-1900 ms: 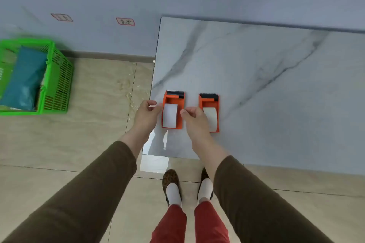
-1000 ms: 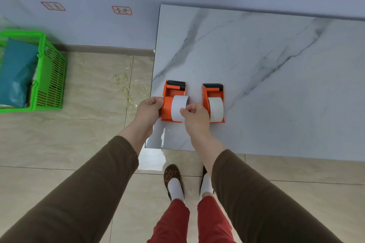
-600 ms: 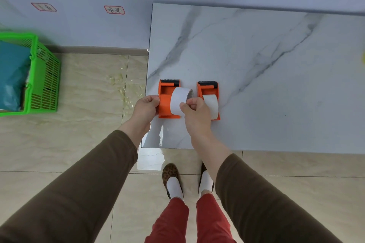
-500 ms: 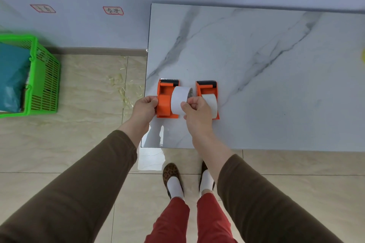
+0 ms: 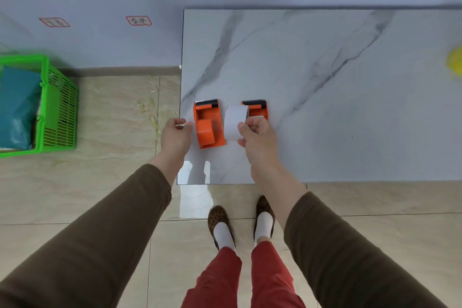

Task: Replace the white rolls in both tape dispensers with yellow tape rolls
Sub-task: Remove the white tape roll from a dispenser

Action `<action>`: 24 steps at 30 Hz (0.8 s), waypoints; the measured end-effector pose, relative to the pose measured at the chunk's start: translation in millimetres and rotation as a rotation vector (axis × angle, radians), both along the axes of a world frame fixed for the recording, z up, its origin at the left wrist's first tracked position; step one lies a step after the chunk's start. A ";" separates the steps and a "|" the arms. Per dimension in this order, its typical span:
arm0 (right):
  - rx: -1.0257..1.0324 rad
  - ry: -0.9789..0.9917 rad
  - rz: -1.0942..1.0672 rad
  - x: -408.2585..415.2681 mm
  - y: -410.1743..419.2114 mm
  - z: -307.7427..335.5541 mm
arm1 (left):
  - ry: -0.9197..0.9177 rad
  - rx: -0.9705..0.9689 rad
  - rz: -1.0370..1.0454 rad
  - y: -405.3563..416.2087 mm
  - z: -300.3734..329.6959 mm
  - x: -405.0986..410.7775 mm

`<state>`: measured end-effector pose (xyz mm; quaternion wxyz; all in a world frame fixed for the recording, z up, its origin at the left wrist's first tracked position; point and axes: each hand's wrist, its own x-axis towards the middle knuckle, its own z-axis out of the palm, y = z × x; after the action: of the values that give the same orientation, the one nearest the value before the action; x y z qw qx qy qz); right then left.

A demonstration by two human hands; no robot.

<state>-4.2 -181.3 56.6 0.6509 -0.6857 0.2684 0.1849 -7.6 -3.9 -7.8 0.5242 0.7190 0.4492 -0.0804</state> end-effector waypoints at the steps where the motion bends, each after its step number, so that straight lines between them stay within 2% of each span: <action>1: 0.014 0.002 -0.012 0.1 -3.0 1.5 | -0.037 0.032 -0.008 -2.6 4.2 1.2; 4: 0.038 0.005 -0.051 1.0 -14.2 5.8 | -0.192 0.020 -0.051 -19.4 22.8 8.2; 7: 0.069 0.010 -0.123 2.5 -31.2 11.9 | -0.248 -0.137 -0.112 -50.2 44.9 18.1; 10: 0.083 -0.007 -0.186 4.4 -55.6 19.7 | -0.253 -0.306 -0.206 -87.2 61.8 25.0; 15: 0.080 -0.046 -0.287 3.3 -106.8 26.3 | -0.214 -0.476 -0.334 -149.9 77.0 29.2; 24: 0.063 -0.063 -0.408 -17.3 -237.3 15.4 | -0.170 -0.517 -0.601 -283.6 78.4 28.5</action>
<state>-21.5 -418.6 72.0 0.7039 -0.6020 0.3753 0.0360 20.9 -287.5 70.6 0.6761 0.6670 0.1388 -0.2805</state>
